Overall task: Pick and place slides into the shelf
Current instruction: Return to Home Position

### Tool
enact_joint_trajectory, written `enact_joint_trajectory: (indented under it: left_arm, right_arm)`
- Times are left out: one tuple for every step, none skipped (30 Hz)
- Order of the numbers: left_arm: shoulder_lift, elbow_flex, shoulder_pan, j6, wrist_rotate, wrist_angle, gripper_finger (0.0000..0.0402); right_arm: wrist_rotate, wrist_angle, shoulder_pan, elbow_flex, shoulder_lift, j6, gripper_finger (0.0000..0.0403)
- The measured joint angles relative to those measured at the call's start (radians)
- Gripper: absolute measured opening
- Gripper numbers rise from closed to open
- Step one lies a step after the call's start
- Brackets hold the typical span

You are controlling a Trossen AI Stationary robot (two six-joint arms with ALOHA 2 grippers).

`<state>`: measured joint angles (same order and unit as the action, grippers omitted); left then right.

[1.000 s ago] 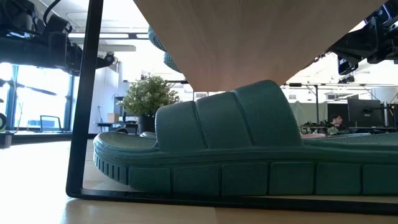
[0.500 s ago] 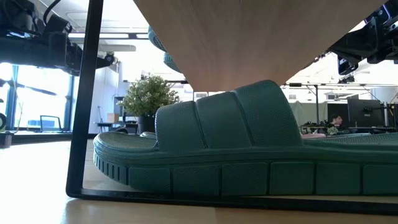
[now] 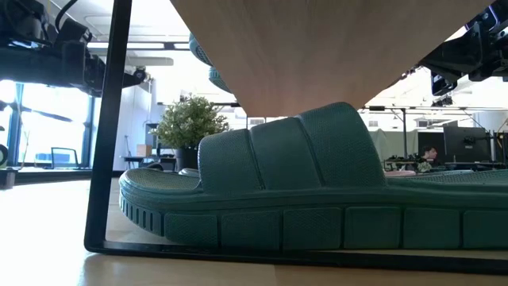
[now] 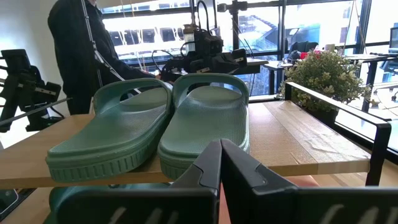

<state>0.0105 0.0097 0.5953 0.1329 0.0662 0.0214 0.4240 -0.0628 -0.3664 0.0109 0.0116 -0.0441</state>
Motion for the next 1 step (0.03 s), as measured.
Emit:
enact_joint_trajectory:
  left_arm:
    - [0.000, 0.000, 0.000, 0.000, 0.000, 0.000, 0.0001]
  right_arm:
    - [0.000, 0.000, 0.000, 0.000, 0.000, 0.000, 0.0000]
